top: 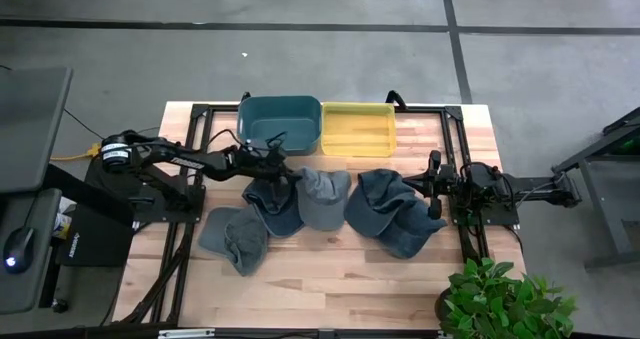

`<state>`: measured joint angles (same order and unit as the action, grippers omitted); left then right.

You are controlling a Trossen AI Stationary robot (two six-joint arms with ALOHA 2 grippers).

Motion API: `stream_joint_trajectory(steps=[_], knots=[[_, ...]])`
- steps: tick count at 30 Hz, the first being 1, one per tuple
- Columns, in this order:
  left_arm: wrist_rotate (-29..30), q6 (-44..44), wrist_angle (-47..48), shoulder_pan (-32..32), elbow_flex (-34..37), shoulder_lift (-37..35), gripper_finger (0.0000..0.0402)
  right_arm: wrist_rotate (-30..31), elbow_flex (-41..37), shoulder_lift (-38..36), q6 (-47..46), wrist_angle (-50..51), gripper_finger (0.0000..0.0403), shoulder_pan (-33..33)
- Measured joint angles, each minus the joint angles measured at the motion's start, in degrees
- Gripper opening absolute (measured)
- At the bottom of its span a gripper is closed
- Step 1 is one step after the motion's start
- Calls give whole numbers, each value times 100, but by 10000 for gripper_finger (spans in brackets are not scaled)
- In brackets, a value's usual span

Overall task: Pick & Place hat
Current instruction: Put the top gray cap into the yellow bin

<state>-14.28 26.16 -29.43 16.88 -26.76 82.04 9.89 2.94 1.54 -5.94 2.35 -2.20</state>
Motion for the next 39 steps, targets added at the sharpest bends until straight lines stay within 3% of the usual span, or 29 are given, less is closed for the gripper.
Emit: stream_joint_trajectory(steps=[14, 25, 30, 39], knots=[[-508, -270, 1889, 0, -961, -249, 4, 0, 0, 0, -1, 0, 0, 0], [-420, -1215, 4742, 0, -2293, -602, 3, 459, 0, 0, -305, -48, 0, 0], [-439, -1391, 5162, 0, -2803, -720, 3, 269, 0, -1, -1178, -93, 0, 2], [-422, -1393, 4946, -2, -3720, -726, 3, 354, 0, 0, -2625, -127, 0, 1]])
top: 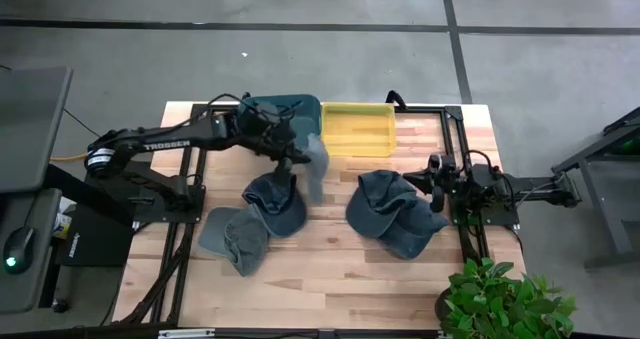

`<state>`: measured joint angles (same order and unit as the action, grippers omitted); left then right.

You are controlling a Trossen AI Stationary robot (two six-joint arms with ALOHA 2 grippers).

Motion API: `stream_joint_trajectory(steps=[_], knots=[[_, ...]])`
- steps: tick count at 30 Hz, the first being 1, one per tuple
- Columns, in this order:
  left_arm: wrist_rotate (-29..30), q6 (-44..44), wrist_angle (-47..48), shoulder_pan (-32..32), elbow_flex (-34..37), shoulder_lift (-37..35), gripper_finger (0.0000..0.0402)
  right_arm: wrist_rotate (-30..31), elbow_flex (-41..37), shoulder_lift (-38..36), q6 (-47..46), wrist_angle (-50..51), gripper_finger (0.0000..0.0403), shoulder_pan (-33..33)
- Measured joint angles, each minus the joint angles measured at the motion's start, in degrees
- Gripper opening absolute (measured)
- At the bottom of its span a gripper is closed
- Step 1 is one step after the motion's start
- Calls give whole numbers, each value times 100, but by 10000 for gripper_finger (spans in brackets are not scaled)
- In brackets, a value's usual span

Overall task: Pick & Place hat
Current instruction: Put the top gray cap into the yellow bin

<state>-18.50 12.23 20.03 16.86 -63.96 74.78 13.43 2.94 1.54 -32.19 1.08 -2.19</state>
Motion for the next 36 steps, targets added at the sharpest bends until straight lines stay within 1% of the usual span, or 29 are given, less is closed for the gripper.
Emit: stream_joint_trajectory(steps=[4, 6, 9, 13, 17, 19, 21, 24, 26, 28, 33, 36], knots=[[17, 3, -248, 1, -301, 2, 3, 20, 0, 0, -624, -263, 0, 0], [17, 2, -448, 0, -391, 2, 3, -7, 0, 0, -727, -493, 0, 0], [28, 2, -797, 0, -431, 2, 3, -46, 0, 1, -317, -789, 0, -19], [358, 13, -1266, 0, -433, 2, 3, -67, 0, 88, 482, -1143, 0, -91], [697, 176, -1840, 0, -433, 4, 3, 132, 0, 432, 929, -1515, 0, -153], [863, 201, -2102, 0, -435, 4, 3, 269, 0, 707, 976, -1709, 0, -179], [1013, 174, -2254, 0, -435, 7, 3, 510, 11, 1009, 625, -1936, 0, -178], [1044, -53, -2473, 0, -442, 113, 3, 975, 242, 1473, -531, -2068, 0, -178], [1009, -158, -2492, 0, -436, 182, 3, 1119, 450, 1771, -1079, -2072, 0, -153], [989, -249, -2578, 0, -431, 196, 3, 1126, 690, 2084, -1494, -2067, 0, -114], [863, -756, -3221, -49, -431, 511, 3, 931, 1226, 2864, -2321, -2089, 3, 110], [883, -1231, -3811, -166, -434, 778, 3, 839, 1382, 3273, -2644, -2408, 23, 236]])
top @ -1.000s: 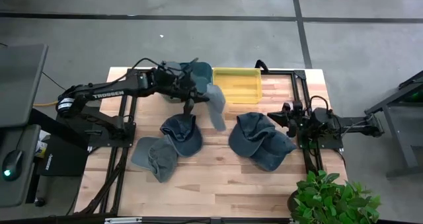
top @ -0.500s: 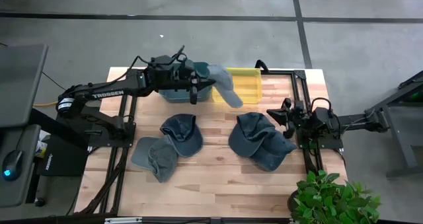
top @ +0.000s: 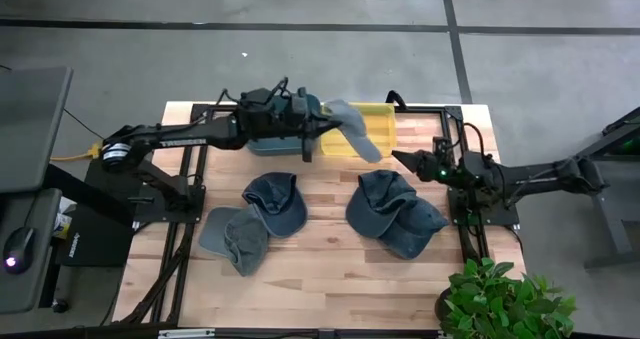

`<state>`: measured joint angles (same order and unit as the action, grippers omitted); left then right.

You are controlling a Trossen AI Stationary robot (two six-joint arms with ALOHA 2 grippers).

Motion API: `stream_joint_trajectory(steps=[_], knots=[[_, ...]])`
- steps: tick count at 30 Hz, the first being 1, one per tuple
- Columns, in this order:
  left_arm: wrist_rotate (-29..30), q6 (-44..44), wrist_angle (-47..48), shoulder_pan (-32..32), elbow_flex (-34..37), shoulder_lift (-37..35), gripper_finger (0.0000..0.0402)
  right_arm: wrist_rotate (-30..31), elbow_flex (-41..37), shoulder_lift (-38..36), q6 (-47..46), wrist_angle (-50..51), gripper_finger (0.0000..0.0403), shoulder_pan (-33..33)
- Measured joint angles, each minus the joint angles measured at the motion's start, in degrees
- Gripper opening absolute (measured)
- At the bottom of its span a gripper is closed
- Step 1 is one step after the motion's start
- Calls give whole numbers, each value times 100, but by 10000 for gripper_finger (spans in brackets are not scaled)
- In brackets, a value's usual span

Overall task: Pick & Place hat
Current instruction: Put the top gray cap into the yellow bin

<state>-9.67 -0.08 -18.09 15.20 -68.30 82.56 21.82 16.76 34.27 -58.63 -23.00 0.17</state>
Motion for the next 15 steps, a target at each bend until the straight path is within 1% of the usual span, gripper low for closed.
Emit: stream_joint_trajectory(steps=[4, 8, 11, 15], knots=[[132, -562, -189, -66, 1, 74, 3, -126, 57, 375, -489, -678, 79, 174], [766, -1100, -168, -120, -3, 88, 3, -185, 45, 611, -1268, -804, 147, 297], [1068, -1405, -184, -135, 1, 96, 3, -283, 43, 740, -1889, -835, 197, 363], [1486, -1788, -194, -135, -1, 90, 3, -431, 43, 883, -2365, -999, 251, 406]])
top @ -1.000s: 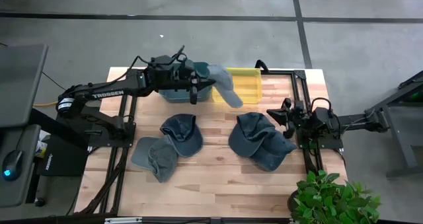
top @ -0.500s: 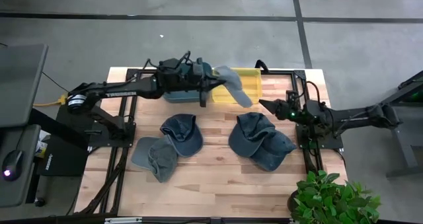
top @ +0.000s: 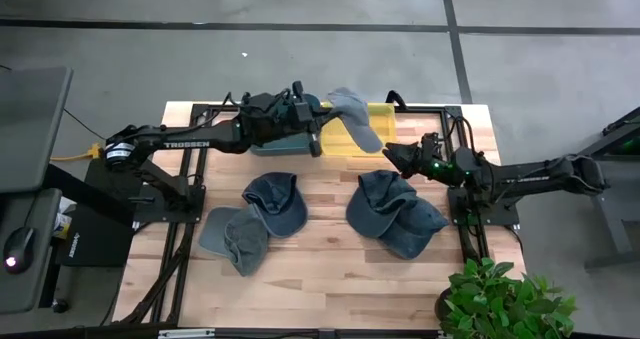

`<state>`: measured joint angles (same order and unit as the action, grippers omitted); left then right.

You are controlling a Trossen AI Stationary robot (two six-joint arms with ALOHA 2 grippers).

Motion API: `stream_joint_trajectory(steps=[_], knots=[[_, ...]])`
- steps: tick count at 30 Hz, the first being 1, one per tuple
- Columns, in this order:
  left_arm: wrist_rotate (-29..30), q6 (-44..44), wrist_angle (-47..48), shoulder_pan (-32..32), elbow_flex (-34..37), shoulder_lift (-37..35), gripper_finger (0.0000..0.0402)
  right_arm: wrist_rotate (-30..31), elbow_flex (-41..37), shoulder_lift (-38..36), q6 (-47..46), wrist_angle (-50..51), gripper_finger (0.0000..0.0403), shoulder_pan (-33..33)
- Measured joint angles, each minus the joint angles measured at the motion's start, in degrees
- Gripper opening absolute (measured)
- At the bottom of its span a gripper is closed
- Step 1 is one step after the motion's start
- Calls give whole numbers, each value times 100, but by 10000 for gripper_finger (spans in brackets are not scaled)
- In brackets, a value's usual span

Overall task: Pick & Place hat
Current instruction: Put the top gray cap into the yellow bin

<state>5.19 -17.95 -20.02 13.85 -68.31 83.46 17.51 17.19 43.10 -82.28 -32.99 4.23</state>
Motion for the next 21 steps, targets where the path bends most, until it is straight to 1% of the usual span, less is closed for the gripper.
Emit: stream_joint_trajectory(steps=[3, 6, 10, 14, 17, 21], knots=[[64, -129, -2, 2, 0, 0, 3, -32, 0, 80, -188, -152, 274, -2], [55, -129, -5, -1, 0, 0, 3, 30, 0, 189, -390, -158, 283, -2], [50, -129, -45, -2, 0, 0, 3, 306, 0, 461, -735, -157, 283, 2], [50, -129, -41, -2, 0, 0, 3, 561, -2, 688, -790, -271, 283, 134], [49, -129, -40, -2, 0, 0, 3, 546, -9, 850, -787, -712, 283, 290], [48, -125, -47, -2, 0, 0, 3, 356, -9, 1020, -784, -1242, 282, 446]])
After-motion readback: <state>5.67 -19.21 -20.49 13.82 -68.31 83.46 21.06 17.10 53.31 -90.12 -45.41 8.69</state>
